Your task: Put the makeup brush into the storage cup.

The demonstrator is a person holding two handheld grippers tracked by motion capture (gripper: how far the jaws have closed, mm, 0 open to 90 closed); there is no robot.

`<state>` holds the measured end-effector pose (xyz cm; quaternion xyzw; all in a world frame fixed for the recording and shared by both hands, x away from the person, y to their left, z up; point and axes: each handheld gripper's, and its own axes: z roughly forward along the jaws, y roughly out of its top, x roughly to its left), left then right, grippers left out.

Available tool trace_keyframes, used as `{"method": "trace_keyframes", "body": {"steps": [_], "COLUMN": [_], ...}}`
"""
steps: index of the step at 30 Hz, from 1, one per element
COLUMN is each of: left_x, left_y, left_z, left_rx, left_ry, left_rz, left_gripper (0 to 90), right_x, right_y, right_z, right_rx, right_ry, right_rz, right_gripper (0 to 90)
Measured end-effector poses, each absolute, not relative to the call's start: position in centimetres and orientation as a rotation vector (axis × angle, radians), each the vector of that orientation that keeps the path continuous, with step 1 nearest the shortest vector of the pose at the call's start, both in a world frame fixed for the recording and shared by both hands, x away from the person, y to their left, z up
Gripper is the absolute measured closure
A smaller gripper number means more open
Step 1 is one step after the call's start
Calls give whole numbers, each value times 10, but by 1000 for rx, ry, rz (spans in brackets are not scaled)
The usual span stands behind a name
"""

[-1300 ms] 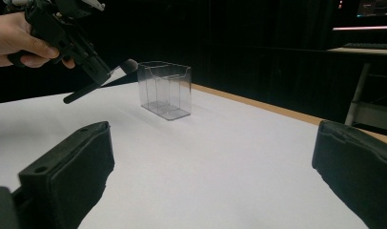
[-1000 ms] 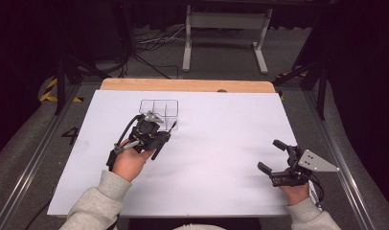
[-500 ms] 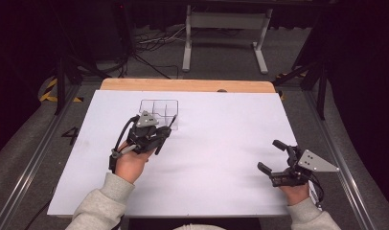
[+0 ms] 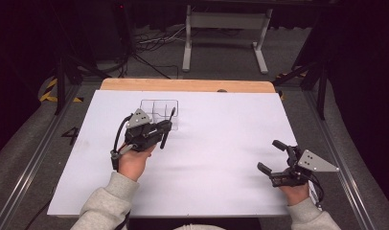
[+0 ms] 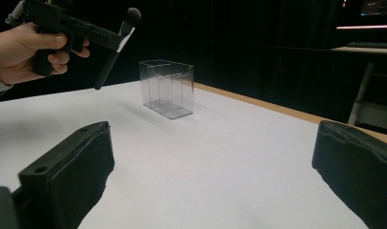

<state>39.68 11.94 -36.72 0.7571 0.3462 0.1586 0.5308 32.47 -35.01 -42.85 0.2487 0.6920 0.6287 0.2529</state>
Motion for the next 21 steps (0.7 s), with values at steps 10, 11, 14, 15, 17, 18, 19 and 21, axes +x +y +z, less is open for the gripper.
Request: {"method": "trace_keyframes", "body": {"steps": [10, 11, 14, 15, 17, 18, 19, 21], "left_x": [400, 401, 404, 404, 406, 407, 408, 411], "left_y": [125, 125, 124, 124, 123, 123, 122, 121], "left_z": [-367, -366, -364, -363, -361, -360, -358, -355], "left_rx": [1692, 1682, 1678, 1671, 1670, 1674, 1671, 1671], "left_ry": [776, 775, 771, 776, 773, 774, 773, 771], "left_rz": [402, 403, 416, 416, 418, 420, 426, 430], "left_gripper": [788, 788, 789, 788, 788, 788, 789, 789], "right_x": [325, 325, 325, 325, 325, 325, 325, 325], "right_y": [-350, -350, -350, -350, -350, -350, -349, -349], "right_z": [-429, -429, -429, -429, -429, -429, -429, -429], "right_rx": [676, 674, 674, 674, 674, 674, 675, 679], "right_ry": [1883, 1886, 1885, 1885, 1886, 1886, 1887, 1888], "right_rz": [1711, 1707, 1709, 1710, 1708, 1708, 1708, 1707], "right_gripper": [5, 5, 5, 5, 5, 5, 5, 5]}}
